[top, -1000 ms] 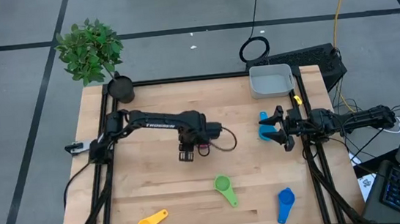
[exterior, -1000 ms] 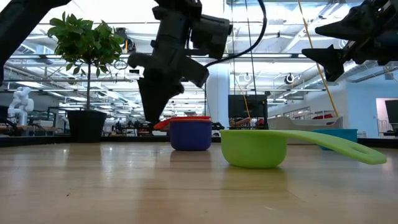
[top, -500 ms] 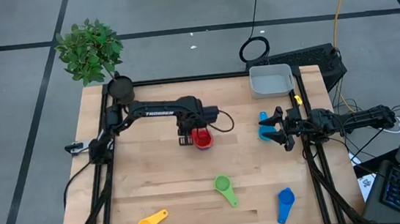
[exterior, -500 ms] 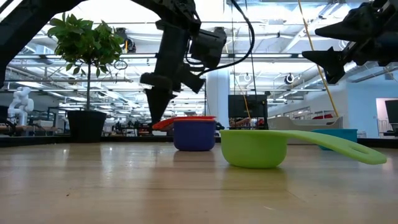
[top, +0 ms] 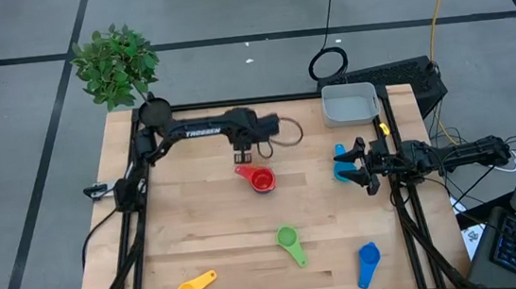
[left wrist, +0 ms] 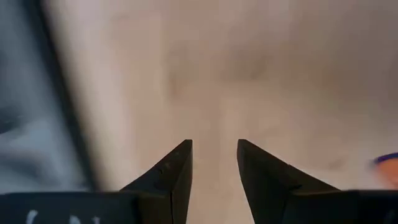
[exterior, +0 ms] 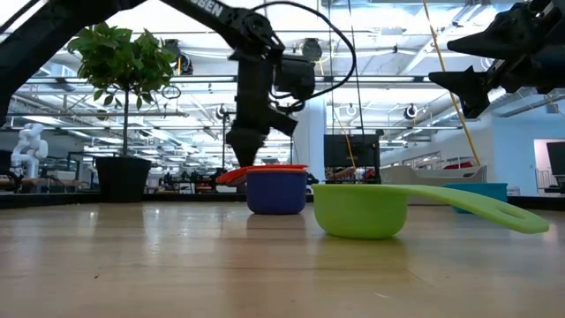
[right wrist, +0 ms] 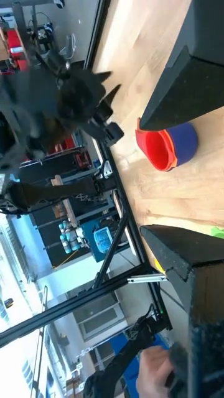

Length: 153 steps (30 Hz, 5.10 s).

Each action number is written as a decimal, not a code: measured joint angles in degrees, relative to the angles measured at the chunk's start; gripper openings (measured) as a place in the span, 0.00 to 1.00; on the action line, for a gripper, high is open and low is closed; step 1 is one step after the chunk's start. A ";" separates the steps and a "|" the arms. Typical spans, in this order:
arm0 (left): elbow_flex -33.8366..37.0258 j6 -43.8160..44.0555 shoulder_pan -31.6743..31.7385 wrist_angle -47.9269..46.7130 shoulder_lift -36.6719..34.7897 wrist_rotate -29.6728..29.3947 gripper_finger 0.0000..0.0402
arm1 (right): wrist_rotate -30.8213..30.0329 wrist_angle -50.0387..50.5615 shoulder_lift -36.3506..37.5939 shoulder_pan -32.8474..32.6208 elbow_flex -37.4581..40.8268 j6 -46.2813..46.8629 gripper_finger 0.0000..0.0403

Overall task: Nest measuring cups in basket
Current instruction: Stack the red measuring cup on top of the orange measuring cup, then stack the light blue measuring cup on top of the red measuring cup

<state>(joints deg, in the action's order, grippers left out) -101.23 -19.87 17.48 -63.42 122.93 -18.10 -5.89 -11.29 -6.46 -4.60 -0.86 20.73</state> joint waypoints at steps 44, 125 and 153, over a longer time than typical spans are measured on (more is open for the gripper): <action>10.15 -5.56 -2.98 1.02 0.17 19.35 0.33 | 0.02 2.14 0.00 0.02 0.00 2.16 0.62; 76.32 23.19 -18.22 82.10 -64.98 10.21 0.33 | -1.98 43.72 -51.81 5.50 -37.07 7.81 0.62; 83.89 19.75 -18.32 94.01 -64.94 10.11 0.33 | 1.60 51.46 -56.26 8.48 -32.62 19.31 0.62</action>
<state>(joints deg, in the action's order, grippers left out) -17.34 -0.12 -0.84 30.59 58.00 -7.99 -4.29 40.17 -62.72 3.88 -33.48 40.04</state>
